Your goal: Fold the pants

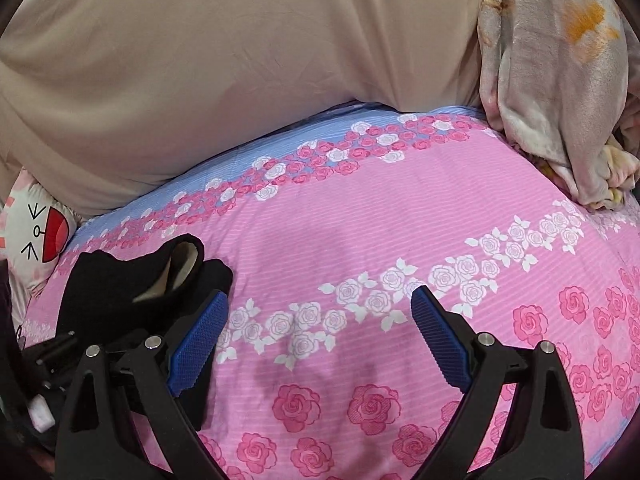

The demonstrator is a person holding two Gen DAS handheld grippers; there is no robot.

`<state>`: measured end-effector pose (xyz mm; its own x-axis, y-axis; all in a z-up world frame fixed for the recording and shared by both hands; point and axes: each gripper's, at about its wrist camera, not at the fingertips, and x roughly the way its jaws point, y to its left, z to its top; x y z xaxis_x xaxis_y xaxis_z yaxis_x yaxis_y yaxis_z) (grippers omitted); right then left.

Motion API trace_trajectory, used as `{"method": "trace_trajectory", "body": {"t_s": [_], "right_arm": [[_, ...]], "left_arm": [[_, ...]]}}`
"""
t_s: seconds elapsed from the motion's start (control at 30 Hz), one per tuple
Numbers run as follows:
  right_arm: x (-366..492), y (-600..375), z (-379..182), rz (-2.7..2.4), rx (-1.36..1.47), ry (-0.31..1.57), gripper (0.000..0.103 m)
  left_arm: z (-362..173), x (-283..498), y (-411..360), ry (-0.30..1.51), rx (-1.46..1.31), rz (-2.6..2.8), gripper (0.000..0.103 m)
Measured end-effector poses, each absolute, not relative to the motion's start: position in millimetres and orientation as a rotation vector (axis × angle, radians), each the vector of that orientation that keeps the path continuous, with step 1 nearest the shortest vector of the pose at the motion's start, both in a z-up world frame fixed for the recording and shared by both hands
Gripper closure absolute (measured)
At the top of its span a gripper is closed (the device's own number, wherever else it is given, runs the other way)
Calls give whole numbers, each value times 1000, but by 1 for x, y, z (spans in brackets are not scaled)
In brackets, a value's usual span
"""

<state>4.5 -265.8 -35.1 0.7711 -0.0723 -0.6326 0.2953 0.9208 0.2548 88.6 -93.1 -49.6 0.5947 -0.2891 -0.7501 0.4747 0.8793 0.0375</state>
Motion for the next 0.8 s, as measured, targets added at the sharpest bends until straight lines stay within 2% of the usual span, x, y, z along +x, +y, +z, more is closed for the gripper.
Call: {"method": "trace_trajectory", "body": {"t_s": [0.03, 0.07, 0.1, 0.13, 0.23, 0.33, 0.37, 0.47, 0.5, 0.6, 0.63, 0.8], "right_arm": [[5, -266, -36, -202, 354, 665, 12], [5, -265, -36, -200, 354, 668, 12], [6, -264, -36, -193, 354, 672, 12], [7, -263, -35, -186, 350, 675, 12], [8, -256, -30, -172, 326, 677, 12], [18, -247, -26, -100, 359, 684, 12], [26, -242, -24, -34, 391, 692, 12], [52, -220, -23, 122, 418, 740, 11], [58, -215, -24, 138, 415, 751, 10], [72, -194, -25, 166, 395, 776, 10], [74, -189, -25, 167, 380, 777, 10], [76, -169, -14, 224, 416, 740, 13]], "left_arm": [[-49, 83, -95, 806, 265, -436, 85], [-47, 78, -96, 793, 281, -426, 79], [-40, 71, -93, 778, 274, -457, 69], [-31, 65, -86, 767, 241, -500, 55], [9, 51, -44, 667, 127, -493, 52], [52, 65, 20, 582, -29, -455, 34], [60, 77, 37, 580, -54, -414, 31], [52, 123, 72, 639, -35, -236, 31], [36, 152, 83, 724, -19, -201, 31], [-9, 203, 107, 923, -63, -160, 43], [-18, 210, 113, 948, -75, -146, 47], [-30, 234, 117, 943, -69, -112, 46]]}}
